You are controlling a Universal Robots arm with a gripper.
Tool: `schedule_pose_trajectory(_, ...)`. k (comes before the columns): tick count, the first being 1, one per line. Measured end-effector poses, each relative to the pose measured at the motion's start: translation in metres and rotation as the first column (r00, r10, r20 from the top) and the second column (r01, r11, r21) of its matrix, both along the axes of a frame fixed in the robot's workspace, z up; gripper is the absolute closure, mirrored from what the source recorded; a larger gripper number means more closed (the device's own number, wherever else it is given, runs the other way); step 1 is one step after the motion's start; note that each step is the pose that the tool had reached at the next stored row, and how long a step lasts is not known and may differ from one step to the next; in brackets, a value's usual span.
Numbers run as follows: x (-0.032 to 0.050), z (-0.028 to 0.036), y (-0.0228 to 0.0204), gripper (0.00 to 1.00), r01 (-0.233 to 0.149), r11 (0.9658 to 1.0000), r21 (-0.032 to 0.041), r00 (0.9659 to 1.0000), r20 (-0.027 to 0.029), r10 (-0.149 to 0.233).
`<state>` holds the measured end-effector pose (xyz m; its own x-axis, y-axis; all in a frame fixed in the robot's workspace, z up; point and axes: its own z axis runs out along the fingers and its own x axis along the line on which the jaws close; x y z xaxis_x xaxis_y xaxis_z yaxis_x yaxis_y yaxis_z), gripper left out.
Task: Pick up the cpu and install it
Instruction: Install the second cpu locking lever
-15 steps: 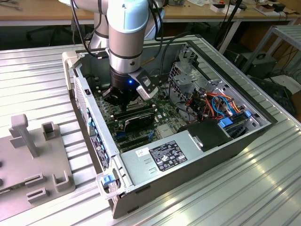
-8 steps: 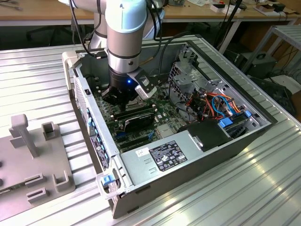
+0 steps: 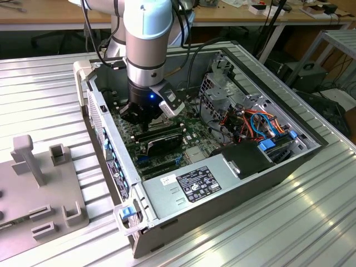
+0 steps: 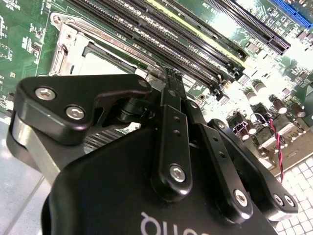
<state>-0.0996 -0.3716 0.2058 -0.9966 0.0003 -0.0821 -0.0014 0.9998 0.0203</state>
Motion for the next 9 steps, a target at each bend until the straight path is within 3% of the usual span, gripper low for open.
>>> schedule_pose_trajectory(9,0.0000,-0.0034,0.0000,0.89,0.000,1.0000,-0.0001,1.0000,-0.0001,0.000)
